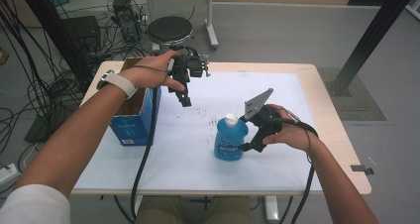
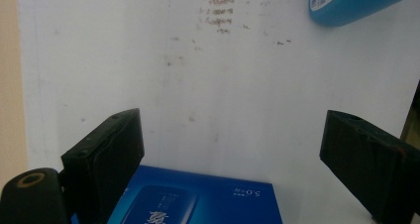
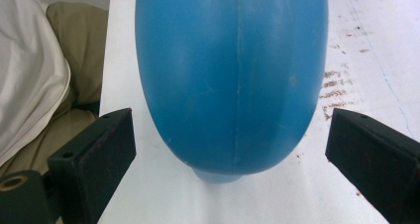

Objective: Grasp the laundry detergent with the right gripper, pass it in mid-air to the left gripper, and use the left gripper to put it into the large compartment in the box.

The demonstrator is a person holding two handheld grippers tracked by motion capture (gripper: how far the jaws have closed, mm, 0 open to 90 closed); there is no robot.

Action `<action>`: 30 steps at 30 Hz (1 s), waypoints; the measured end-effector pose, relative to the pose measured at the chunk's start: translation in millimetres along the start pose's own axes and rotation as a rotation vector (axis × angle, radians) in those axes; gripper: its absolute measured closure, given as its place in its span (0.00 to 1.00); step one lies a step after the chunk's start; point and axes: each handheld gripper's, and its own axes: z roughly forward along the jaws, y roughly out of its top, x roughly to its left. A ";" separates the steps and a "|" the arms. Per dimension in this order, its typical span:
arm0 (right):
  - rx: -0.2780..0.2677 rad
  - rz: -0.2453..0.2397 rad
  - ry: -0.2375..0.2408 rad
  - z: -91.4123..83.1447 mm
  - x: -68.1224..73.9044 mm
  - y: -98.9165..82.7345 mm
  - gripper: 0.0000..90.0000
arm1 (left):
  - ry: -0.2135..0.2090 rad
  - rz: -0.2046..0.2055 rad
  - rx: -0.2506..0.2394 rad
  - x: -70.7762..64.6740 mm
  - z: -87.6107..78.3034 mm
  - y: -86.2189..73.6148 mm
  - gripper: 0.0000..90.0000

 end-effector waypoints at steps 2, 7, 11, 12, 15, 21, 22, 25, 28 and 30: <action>0.001 0.002 -0.001 0.0 0.3 -0.1 0.06 | 0.001 0.001 0.001 -0.2 0.1 0.0 0.11; 0.000 0.002 -0.004 -0.7 0.3 -0.3 0.06 | -0.001 -0.002 -0.001 -0.9 0.4 -0.2 0.11; 0.001 0.004 -0.006 -1.2 0.5 -0.4 0.06 | -0.001 0.000 0.002 -1.2 0.8 -0.1 0.11; 0.000 0.004 -0.006 -1.3 0.4 -0.4 0.06 | -0.001 0.000 0.001 -1.2 0.7 -0.1 0.12; -0.002 0.007 -0.007 -1.4 0.4 -0.4 0.06 | -0.001 0.000 0.004 -1.2 0.6 -0.2 0.12; -0.004 0.011 -0.006 -0.9 -0.2 -0.1 0.06 | -0.002 -0.001 0.005 -0.9 0.4 -0.5 0.11; -0.004 0.011 -0.006 -0.9 -0.2 -0.1 0.06 | -0.002 -0.001 0.005 -0.9 0.4 -0.5 0.11; -0.003 0.014 -0.005 -0.7 -0.5 -0.1 0.06 | 0.001 0.000 0.004 -0.5 0.1 -1.0 0.12; -0.002 0.015 -0.003 -0.3 -0.7 -0.1 0.06 | 0.000 0.000 0.002 -0.5 0.2 -1.2 0.12; 0.002 0.020 -0.004 0.3 -1.4 -0.2 0.05 | 0.000 -0.002 0.002 -0.3 0.5 -1.7 0.12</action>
